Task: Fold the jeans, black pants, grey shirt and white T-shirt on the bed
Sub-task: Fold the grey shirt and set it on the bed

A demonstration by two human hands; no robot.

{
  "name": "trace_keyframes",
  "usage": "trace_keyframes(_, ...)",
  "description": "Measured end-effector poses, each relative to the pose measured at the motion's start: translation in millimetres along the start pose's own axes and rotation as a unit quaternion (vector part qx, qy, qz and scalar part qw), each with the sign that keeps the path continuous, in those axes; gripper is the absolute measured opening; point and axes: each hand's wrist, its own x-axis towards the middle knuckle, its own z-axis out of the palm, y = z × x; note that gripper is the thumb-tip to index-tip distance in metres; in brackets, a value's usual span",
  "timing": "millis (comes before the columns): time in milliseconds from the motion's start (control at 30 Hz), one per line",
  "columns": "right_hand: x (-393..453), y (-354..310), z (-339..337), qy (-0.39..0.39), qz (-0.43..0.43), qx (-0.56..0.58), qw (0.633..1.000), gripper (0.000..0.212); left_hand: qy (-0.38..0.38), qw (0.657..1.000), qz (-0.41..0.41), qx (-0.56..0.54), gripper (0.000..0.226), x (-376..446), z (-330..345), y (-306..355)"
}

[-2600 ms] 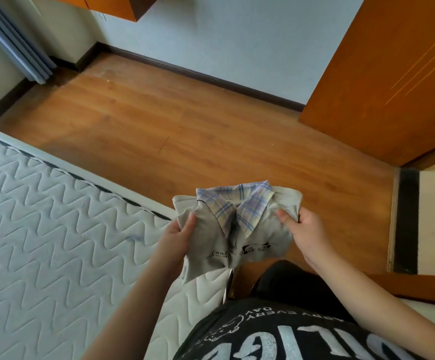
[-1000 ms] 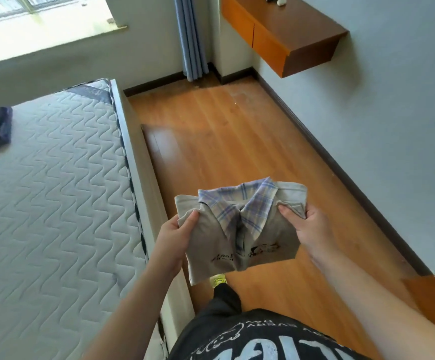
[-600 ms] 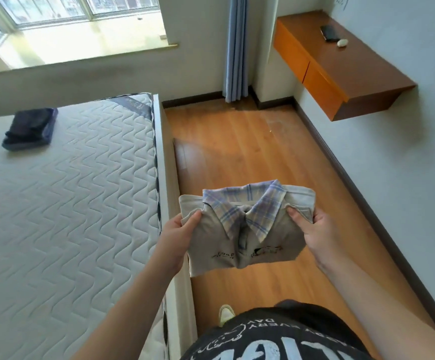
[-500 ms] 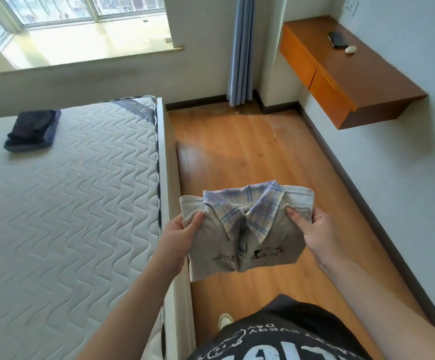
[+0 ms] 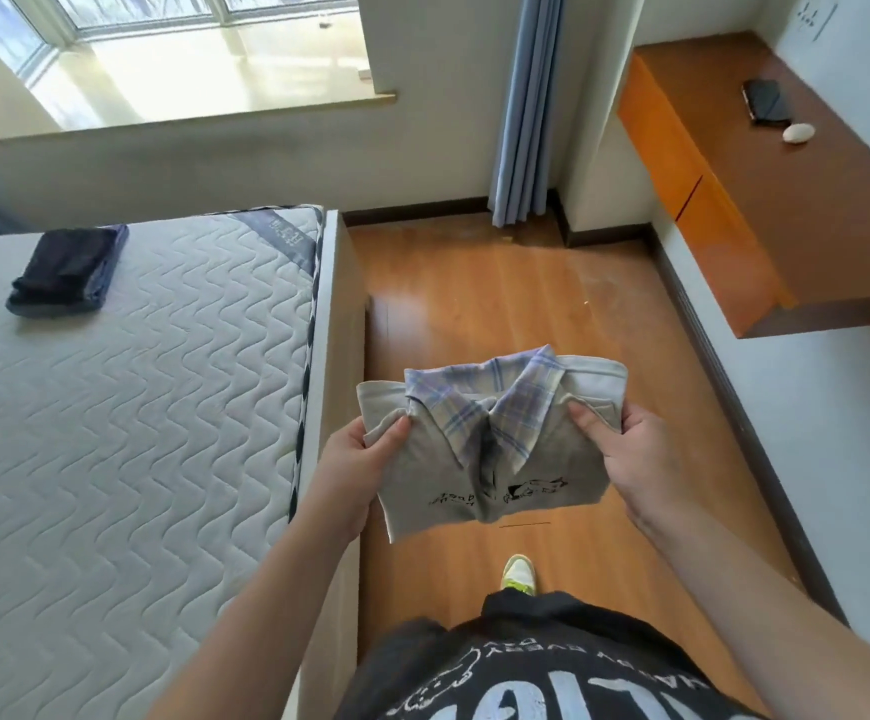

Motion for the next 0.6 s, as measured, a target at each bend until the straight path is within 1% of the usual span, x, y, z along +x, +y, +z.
trace_keyframes(67,34,-11,-2,-0.013,0.000,-0.003,1.000,0.033,0.015,1.000,0.002,-0.007,0.008,20,13,12)
trace_keyframes(100,50,-17,-1,-0.019,0.001,-0.004,1.000,0.030,0.028,1.000,0.001,-0.014,0.005,29,17,16)
trace_keyframes(167,78,-27,5,-0.031,0.000,-0.003,1.000,0.031,0.047,0.998,0.002,-0.030,0.004,46,21,24)
trace_keyframes(200,93,-31,9,-0.037,0.000,-0.003,0.999,0.029,0.053,0.998,0.003,-0.036,0.008,56,22,29)
trace_keyframes(267,119,-37,19,-0.047,-0.003,-0.004,0.999,0.018,0.066,0.997,0.003,-0.041,0.014,78,21,39)
trace_keyframes(400,168,-51,50,-0.061,0.003,-0.004,0.998,0.006,0.092,0.994,-0.001,-0.051,0.014,127,16,58)
trace_keyframes(433,181,-55,59,-0.063,0.007,-0.002,0.998,0.006,0.097,0.994,0.000,-0.053,0.014,140,13,63)
trace_keyframes(600,252,-76,107,-0.081,0.015,-0.003,0.997,0.015,0.113,0.991,0.013,-0.066,0.015,209,-9,95)
